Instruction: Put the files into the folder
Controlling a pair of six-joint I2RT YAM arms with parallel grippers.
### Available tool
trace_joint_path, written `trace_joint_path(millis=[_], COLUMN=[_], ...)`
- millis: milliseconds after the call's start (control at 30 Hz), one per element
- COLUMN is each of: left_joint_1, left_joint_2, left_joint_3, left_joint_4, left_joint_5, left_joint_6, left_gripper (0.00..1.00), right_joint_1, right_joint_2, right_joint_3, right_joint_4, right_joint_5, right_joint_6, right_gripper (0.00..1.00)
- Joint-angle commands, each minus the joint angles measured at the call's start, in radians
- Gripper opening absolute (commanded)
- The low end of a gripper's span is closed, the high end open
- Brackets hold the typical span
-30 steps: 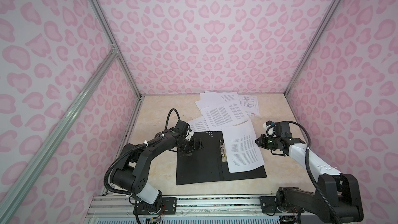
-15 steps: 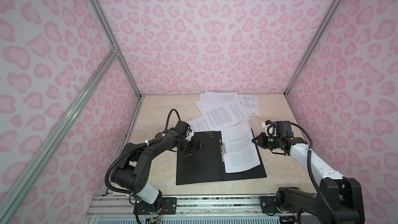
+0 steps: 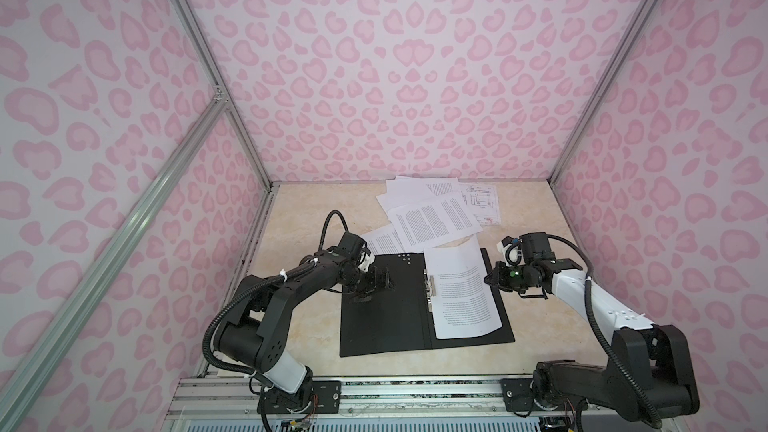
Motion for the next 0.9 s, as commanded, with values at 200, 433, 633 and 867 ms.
trace_joint_path(millis=[200,433,633,867], left_joint_1=[0.004,0.005,0.007,0.009], left_joint_2=[0.012,0.015,0.017,0.027], left_joint_3=[-0.002,-0.001,-0.003,0.001], left_joint_4=[0.017,0.023,0.025,0.030], left_joint_5=[0.020,0.030,0.031,0.040], left_joint_6=[0.007,0.005,0.005,0.004], left_gripper=[0.98,0.98,0.98,0.98], right_joint_1=[0.059,0.066,0.067,0.090], right_joint_2=[0.010,0.025,0.021,0.027], right_joint_3=[0.068,0.118,0.117,0.126], right_joint_4=[-0.104,-0.164,-0.183,-0.206], right_joint_5=[0.188,0.229,0.216,0.201], right_joint_6=[-0.081,-0.120,-0.128,-0.155], right_gripper=[0.00,0.00,0.00,0.00])
